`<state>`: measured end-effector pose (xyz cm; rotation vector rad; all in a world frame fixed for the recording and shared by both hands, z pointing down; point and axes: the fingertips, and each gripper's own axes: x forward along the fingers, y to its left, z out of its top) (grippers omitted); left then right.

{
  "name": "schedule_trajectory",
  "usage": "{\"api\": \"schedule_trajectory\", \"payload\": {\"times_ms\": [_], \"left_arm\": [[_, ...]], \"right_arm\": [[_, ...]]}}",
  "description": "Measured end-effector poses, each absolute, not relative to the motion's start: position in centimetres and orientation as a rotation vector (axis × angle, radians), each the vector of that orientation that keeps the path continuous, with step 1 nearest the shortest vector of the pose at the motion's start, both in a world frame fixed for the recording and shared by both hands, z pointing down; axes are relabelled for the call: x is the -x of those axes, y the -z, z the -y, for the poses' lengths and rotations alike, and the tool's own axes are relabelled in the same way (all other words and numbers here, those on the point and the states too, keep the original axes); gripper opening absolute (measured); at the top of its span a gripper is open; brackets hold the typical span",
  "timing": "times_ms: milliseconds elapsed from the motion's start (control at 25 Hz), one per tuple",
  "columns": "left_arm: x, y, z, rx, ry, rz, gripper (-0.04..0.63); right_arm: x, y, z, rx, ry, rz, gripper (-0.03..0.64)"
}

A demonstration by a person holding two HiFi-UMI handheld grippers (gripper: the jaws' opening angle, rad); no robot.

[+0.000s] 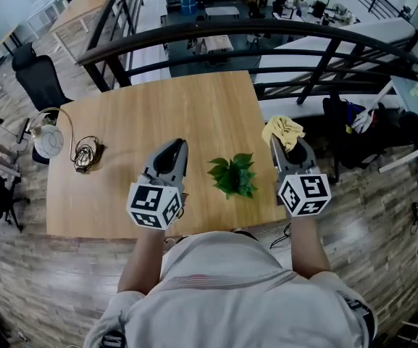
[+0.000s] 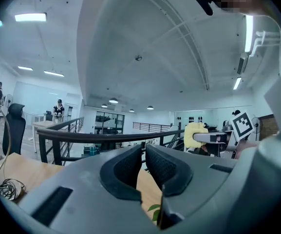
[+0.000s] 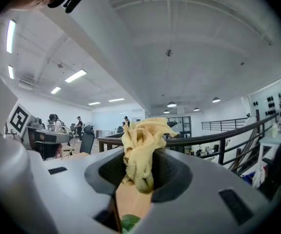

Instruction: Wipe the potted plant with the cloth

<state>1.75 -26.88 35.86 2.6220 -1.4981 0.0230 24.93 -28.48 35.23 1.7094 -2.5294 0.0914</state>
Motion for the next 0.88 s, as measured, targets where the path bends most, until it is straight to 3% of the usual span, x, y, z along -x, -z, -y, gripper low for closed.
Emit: {"api": "schedule_trajectory", "payload": {"times_ms": [880], "left_arm": [[-0.8,-35.1,24.8,-2.569,0.055,1.564,0.034]], "right_arm": [[-22.3,-33.2,28.0,-1.606,-0.095,2.623,0.179]]}}
